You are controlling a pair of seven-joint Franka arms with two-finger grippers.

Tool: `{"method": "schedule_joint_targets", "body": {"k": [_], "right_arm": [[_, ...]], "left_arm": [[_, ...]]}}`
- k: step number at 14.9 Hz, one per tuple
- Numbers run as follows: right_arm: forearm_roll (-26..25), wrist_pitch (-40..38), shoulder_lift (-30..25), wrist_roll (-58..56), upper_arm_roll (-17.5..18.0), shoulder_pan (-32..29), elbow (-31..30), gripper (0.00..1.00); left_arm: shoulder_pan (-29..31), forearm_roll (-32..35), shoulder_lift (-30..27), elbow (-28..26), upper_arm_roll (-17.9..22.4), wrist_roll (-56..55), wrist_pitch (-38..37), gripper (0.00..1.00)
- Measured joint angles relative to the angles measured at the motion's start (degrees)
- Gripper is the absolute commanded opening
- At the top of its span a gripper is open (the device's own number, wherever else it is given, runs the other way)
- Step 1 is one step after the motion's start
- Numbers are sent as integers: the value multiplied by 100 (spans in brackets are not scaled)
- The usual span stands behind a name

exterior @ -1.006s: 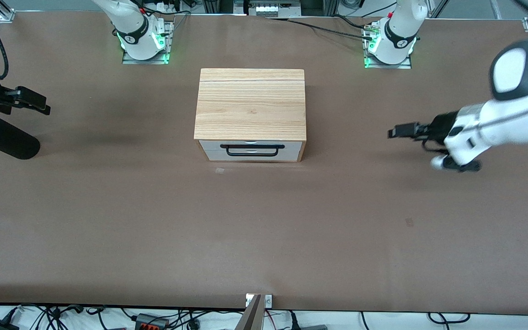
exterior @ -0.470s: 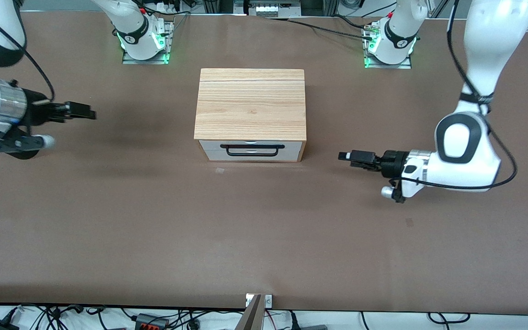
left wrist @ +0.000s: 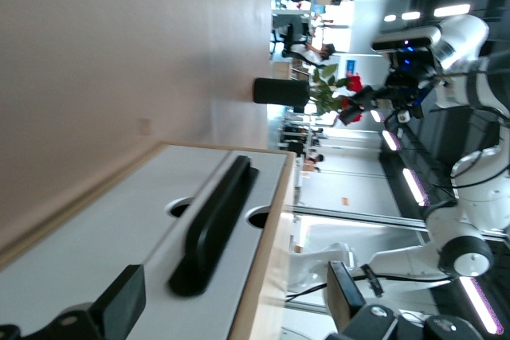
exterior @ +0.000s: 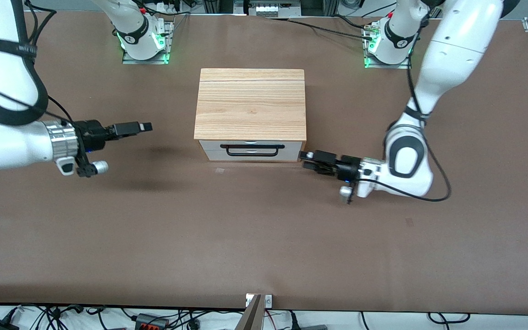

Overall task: Pull top drawer with both arms simultaneously
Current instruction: 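Move the left gripper toward the handle while the right gripper approaches too, then close both grippers on the black drawer handle from either end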

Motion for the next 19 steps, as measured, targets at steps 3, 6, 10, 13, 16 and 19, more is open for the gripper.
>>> {"method": "schedule_joint_targets", "body": {"k": [3,6,10,13,16,19], "right_arm": [[924,804,151,-610,6,317,-421,100],[1888,1224,408,-1364,9,661,-749,100],[3025,1232,867,-2377,8,802,-1081,100],[3448,1227,1079,-2694,9,959,-1235,93],[3671,1241,1195,-2763,7,1091,-1244,79],[3801,1255,1307,-3014,1,1170,-1244,78]], "left_arm": [[-323,-425,165,-1,-3,35,8,100],[-378,-949,423,-7,-2,552,7,95],[-455,-1413,730,-15,-55,1028,-1,78],[-456,-1461,735,-23,-74,1036,-15,61],[-454,-1510,734,-48,-97,1038,-27,50],[-452,-1513,734,-96,-132,1039,-27,44]]}}
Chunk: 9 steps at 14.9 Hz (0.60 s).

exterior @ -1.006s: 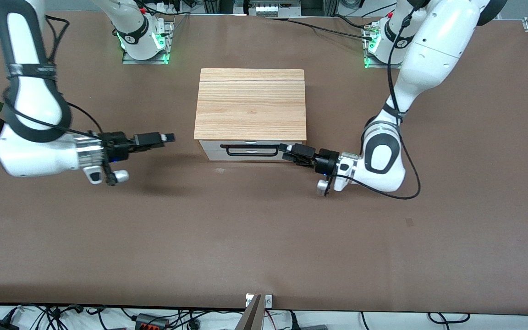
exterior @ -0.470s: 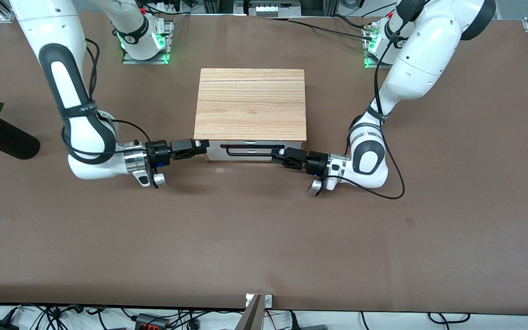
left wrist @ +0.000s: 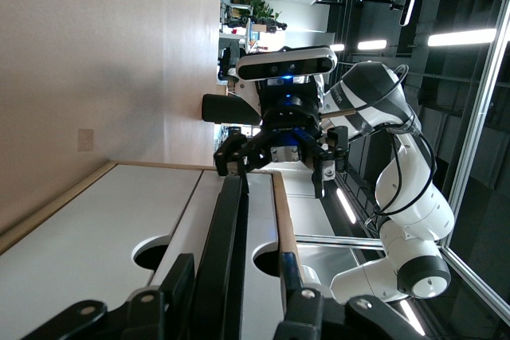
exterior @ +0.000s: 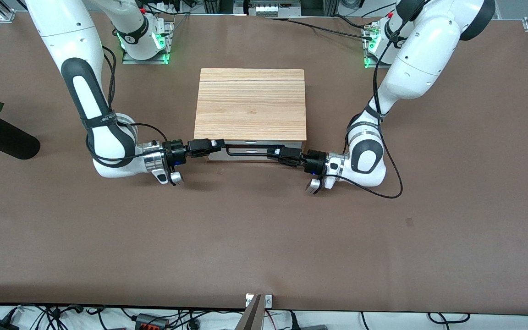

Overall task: Pull top drawer with both arms simultaneously
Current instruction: 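Close both grippers on the black drawer handle from either end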

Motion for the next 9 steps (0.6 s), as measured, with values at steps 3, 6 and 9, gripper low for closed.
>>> {"method": "schedule_joint_targets", "body": {"k": [3,6,9], "right_arm": [[154,-1,131,-438,-1,18,-1,75],[229,119,235,-766,-1,43,43,75],[230,305,245,-773,0,114,145,65]], "left_arm": [[7,-1,0,-67,-4,1,0,27],[13,-2,0,-98,-4,8,0,17],[10,-28,9,-117,-6,50,26,16]]}}
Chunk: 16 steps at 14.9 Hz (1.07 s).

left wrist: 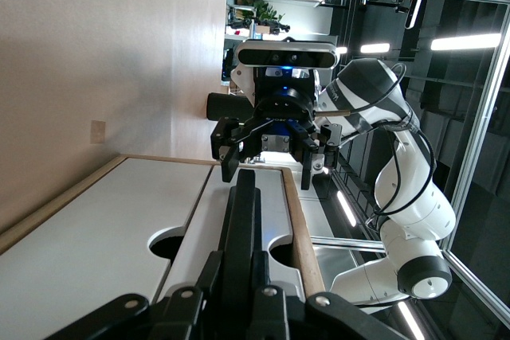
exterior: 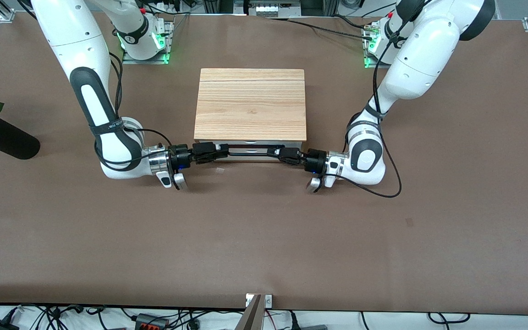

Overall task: Pull top drawer with both arms simultaneously
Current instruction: 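Close both grippers on the black drawer handle from either end, then pull the handle outward with both grippers to slide the drawer open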

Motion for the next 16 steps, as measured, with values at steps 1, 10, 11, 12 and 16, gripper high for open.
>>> {"method": "schedule_joint_targets", "body": {"k": [1,10,11,12,16], "right_arm": [[0,36,0,-1,0,38,8,54],[13,243,106,-235,-5,183,0,6],[13,243,105,-239,-5,183,2,6],[13,241,106,-273,-5,183,4,6],[13,242,106,-283,-5,183,7,5]], "left_arm": [[0,0,0,0,0,1,0,16],[1,-15,11,-2,0,20,19,12],[2,-18,10,-2,0,21,17,11],[2,-22,11,-2,0,22,17,11],[3,-27,10,-1,0,28,17,11]]}}
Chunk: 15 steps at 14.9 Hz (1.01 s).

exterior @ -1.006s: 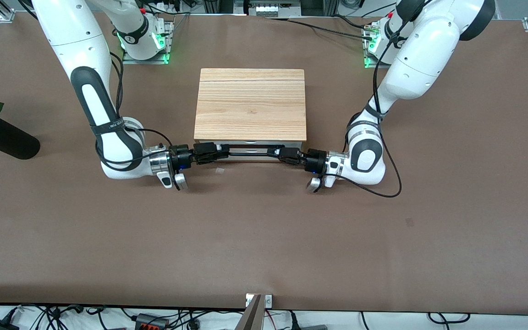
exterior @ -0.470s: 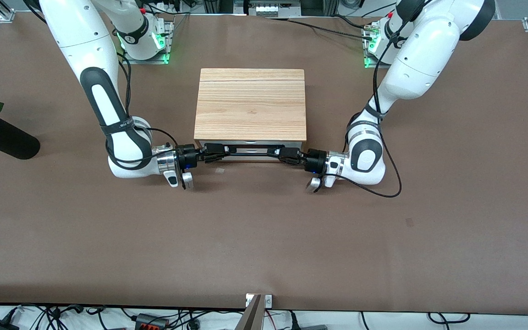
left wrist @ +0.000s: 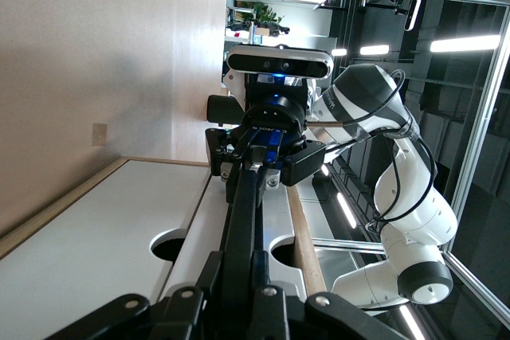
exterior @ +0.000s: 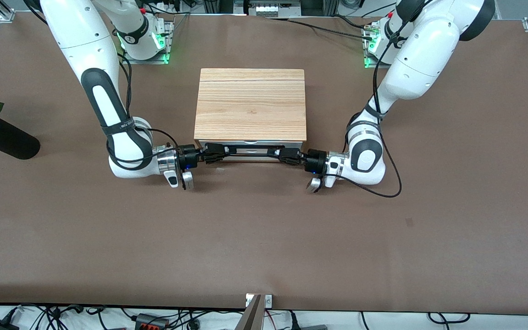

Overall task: Pull top drawer with both arms simultaneously
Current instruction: 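Pull the handle outward with both grippers to slide the drawer open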

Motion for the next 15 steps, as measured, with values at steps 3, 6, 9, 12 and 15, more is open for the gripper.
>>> {"method": "schedule_joint_targets", "body": {"k": [3,6,9,12,15], "right_arm": [[-1,19,2,0,0,1,25,5],[0,47,52,0,-8,-2,145,4],[-1,26,233,24,-14,-7,469,3],[-2,28,489,295,-20,-11,919,3],[-2,28,756,487,-28,-27,1374,3]], "left_arm": [[3,-5,0,13,0,1,7,10],[5,-20,1,76,6,7,82,10],[10,-34,25,200,48,29,160,10],[51,-37,149,451,78,29,196,10],[66,-53,280,727,107,26,295,10]]}}
